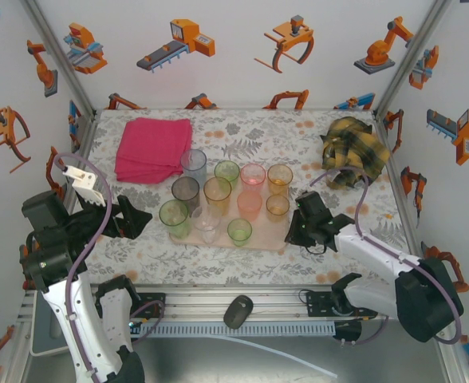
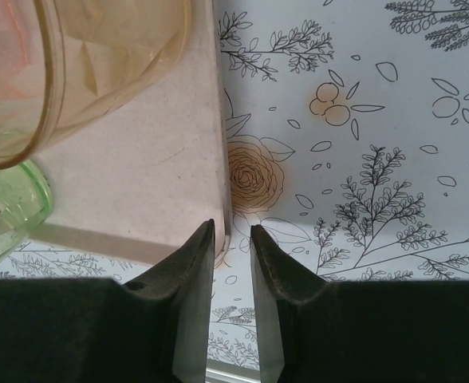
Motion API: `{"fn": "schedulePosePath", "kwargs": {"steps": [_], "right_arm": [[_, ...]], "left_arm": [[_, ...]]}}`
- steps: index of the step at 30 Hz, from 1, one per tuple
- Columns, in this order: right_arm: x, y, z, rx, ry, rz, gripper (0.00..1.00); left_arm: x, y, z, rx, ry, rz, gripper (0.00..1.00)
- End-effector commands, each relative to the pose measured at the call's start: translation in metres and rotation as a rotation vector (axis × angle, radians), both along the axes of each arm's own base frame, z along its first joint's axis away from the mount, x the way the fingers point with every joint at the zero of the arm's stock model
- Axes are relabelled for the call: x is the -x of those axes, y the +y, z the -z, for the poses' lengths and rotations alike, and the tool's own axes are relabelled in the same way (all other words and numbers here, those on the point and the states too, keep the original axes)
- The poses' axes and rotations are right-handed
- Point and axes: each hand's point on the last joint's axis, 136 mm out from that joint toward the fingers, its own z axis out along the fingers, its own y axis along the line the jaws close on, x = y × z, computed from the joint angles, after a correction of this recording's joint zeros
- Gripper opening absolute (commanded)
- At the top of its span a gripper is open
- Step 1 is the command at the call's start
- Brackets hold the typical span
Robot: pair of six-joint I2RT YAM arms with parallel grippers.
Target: Place the glasses into the tray
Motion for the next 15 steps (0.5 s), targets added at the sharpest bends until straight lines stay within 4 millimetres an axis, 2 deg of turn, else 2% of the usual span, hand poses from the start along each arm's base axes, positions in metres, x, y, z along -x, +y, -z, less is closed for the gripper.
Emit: {"fn": "schedulePosePath", "kwargs": {"steps": [1, 7, 15], "right_arm": [[-0.0026, -0.0005, 0.0015, -0.003, -0.007, 0.016, 0.27], [-0.0018, 0.0002, 0.0061, -0.002, 0.004, 0.011, 0.21], [-0.0012, -0.0005, 0.0095, 0.000, 0.005, 0.015, 0.19]], "left_arm": [[0.0013, -0.0031, -0.0037, 0.001, -0.017, 0.019, 0.97], [0.0016, -0.0024, -0.0040, -0.006, -0.021, 0.015, 0.97], [0.0023, -0.0031, -0.0049, -0.009, -0.028, 0.021, 0.97]]}}
